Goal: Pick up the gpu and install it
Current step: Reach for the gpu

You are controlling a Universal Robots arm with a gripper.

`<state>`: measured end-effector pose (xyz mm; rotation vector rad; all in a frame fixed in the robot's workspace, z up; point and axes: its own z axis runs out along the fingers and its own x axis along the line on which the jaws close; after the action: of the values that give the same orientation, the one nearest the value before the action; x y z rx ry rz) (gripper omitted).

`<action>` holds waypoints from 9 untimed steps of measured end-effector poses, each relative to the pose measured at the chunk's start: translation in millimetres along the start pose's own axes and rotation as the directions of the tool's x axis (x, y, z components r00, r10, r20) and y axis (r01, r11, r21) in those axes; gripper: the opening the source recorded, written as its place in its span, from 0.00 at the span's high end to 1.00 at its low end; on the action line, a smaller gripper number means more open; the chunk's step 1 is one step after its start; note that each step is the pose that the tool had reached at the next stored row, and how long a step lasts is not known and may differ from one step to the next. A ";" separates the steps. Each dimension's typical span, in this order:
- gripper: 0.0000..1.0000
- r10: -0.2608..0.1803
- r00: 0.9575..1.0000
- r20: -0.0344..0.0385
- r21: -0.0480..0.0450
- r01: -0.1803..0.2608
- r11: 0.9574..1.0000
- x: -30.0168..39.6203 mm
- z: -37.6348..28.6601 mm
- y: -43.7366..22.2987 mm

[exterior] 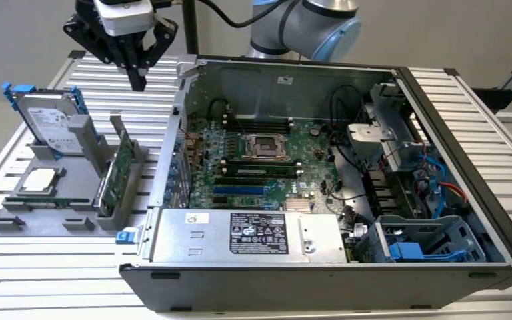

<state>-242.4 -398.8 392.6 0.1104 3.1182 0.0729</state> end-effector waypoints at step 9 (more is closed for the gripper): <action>1.00 0.000 1.000 0.000 0.000 0.000 1.000 5.3 -0.1 -0.4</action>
<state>-247.7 -398.8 392.6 0.1104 3.1182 0.0729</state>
